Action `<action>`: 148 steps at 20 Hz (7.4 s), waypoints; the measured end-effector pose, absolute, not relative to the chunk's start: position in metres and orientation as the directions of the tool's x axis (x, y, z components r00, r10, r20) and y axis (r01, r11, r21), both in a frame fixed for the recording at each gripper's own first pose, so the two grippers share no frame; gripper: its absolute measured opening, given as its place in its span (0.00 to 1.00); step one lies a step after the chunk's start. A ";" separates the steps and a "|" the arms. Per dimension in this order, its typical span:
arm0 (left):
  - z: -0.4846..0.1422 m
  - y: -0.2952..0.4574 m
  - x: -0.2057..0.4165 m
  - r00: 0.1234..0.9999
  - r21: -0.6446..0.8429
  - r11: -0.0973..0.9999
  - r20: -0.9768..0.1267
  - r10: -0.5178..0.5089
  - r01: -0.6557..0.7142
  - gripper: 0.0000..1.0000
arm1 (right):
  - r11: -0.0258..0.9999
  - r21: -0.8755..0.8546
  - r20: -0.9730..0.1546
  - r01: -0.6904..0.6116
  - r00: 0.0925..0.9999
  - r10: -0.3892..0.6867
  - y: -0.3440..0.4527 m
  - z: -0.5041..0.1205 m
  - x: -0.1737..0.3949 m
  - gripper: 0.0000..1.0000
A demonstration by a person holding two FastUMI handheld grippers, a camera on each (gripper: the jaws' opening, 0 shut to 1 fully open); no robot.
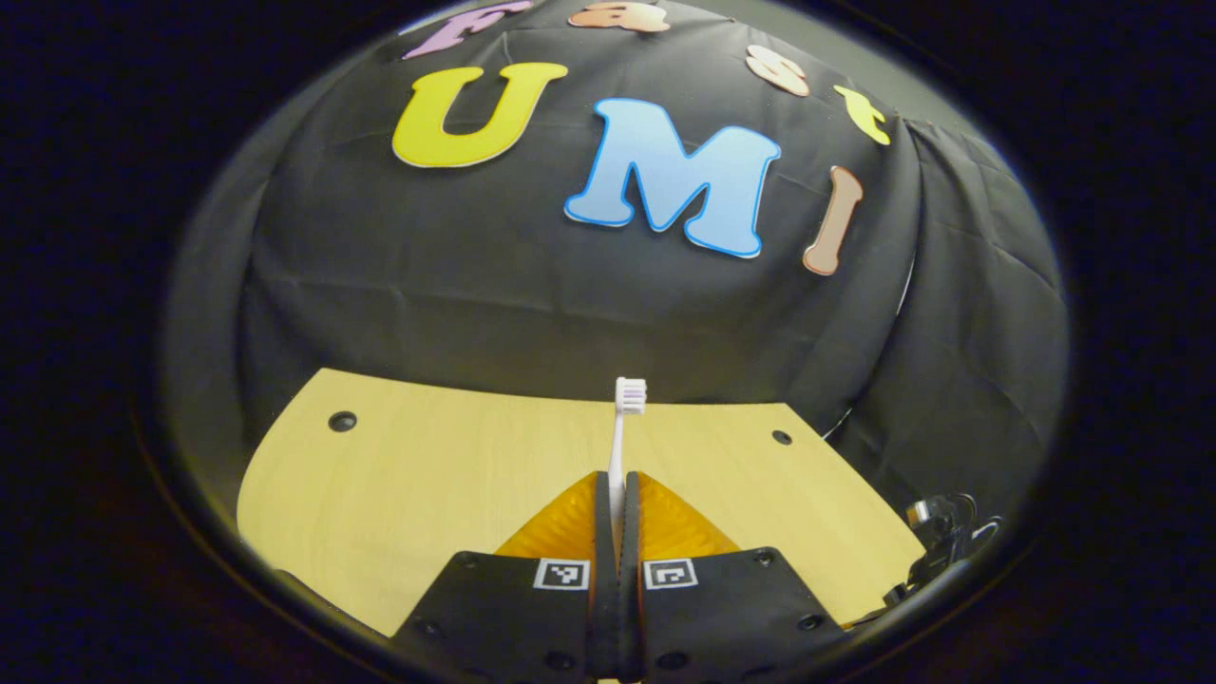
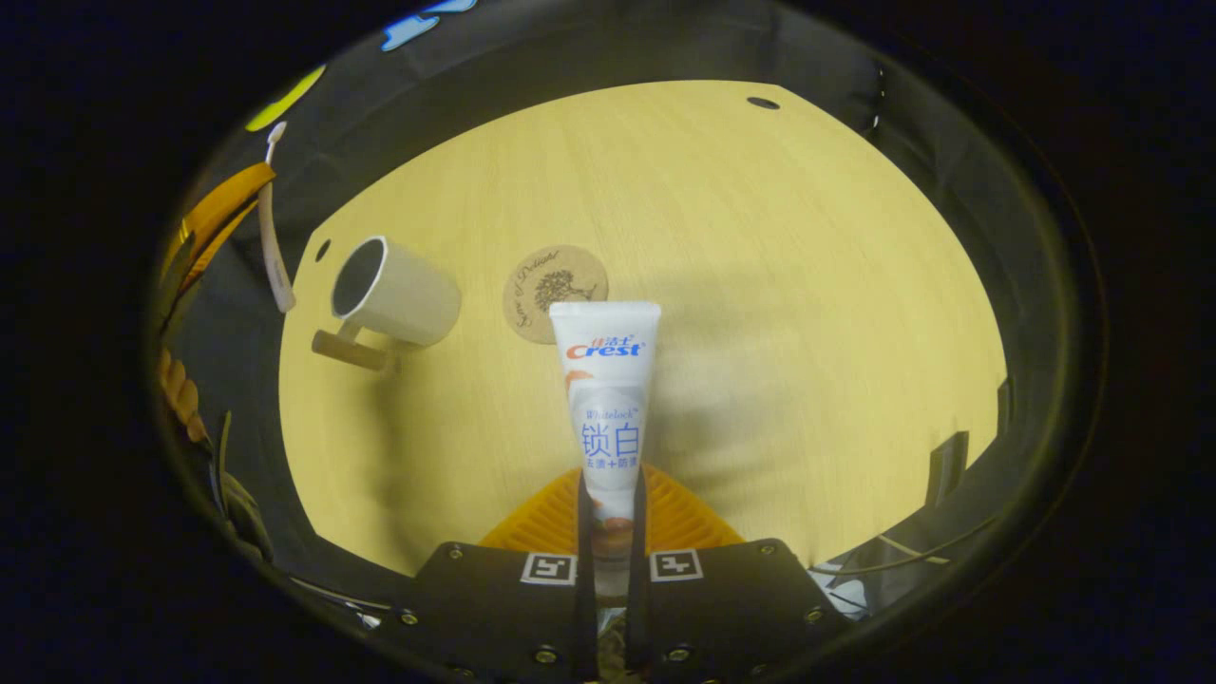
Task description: Put the toothbrush and toothpaste on the desktop into the cup, then pick up the cup and place it on the coaster on the desktop.
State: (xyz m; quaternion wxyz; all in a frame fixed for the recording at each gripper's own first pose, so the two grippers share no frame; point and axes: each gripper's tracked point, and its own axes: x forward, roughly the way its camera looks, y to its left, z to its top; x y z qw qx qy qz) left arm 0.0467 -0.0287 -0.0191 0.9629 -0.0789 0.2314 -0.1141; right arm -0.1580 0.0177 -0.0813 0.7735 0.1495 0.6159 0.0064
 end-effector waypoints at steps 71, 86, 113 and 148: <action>-0.136 0.049 -0.051 0.615 -0.132 0.929 -0.716 -0.331 0.346 0.70 | 0.874 0.484 -0.496 0.045 0.837 0.231 -0.062 0.104 -0.080 0.83; -0.226 0.049 -0.046 0.288 -0.084 0.842 -0.918 -0.274 0.533 0.69 | 0.811 0.492 -0.558 0.317 0.830 0.015 -0.193 0.088 -0.119 0.83; -0.241 0.023 -0.048 0.202 -0.040 0.802 -0.959 -0.198 0.597 0.33 | 0.761 0.440 -0.671 0.478 0.738 -0.076 -0.267 0.041 -0.181 0.84; -0.234 -0.068 -0.037 0.131 -0.069 0.647 -0.958 -0.256 0.760 0.33 | 0.646 0.444 -0.726 0.622 0.672 -0.148 -0.314 0.010 -0.230 0.84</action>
